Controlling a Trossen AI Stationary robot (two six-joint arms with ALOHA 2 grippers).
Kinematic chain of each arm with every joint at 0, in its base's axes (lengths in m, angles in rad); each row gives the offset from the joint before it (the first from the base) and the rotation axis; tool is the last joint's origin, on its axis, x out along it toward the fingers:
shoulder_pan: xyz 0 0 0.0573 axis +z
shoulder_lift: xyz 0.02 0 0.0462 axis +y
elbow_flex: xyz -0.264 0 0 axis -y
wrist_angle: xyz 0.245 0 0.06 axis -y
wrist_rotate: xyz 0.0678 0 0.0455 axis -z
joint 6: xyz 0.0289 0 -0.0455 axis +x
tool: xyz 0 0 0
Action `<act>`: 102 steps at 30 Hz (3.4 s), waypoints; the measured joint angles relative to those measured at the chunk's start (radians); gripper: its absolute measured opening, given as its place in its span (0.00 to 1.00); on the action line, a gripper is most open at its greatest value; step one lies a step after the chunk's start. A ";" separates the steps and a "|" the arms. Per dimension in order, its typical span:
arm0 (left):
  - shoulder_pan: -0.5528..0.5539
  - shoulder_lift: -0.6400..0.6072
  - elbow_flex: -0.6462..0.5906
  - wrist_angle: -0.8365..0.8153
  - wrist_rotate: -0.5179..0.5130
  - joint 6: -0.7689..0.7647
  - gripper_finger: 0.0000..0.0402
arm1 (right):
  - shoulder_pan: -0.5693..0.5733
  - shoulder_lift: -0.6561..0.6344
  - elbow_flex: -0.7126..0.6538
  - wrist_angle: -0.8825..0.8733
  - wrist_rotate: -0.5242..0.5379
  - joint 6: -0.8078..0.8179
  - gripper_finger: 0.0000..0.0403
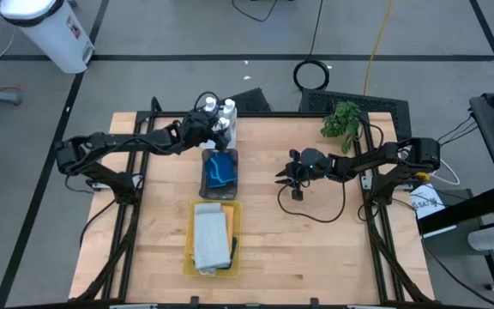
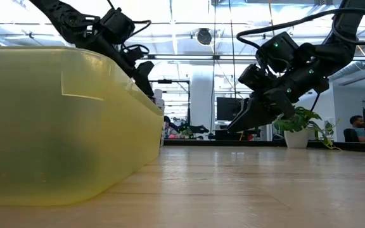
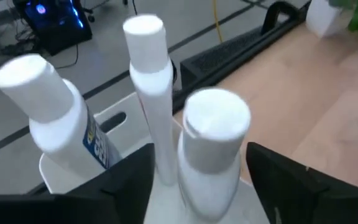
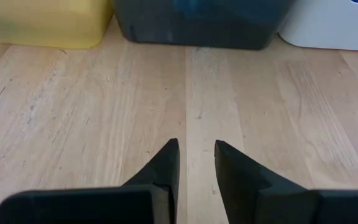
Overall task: Pick & Place Kitchen Items
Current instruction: Return to Home Position
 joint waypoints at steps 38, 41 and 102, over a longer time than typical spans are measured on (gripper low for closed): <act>-0.211 -1.188 -0.289 -0.463 -0.054 0.034 0.71 | 0.000 0.000 0.000 0.000 0.000 0.000 0.19; -0.211 -1.243 -0.466 -0.265 -0.072 0.023 0.71 | 0.000 0.000 0.000 0.000 0.000 0.000 0.19; -0.211 -1.376 -0.769 -0.087 0.279 0.306 0.71 | -0.079 -1.418 -0.280 -0.669 -0.006 0.103 0.19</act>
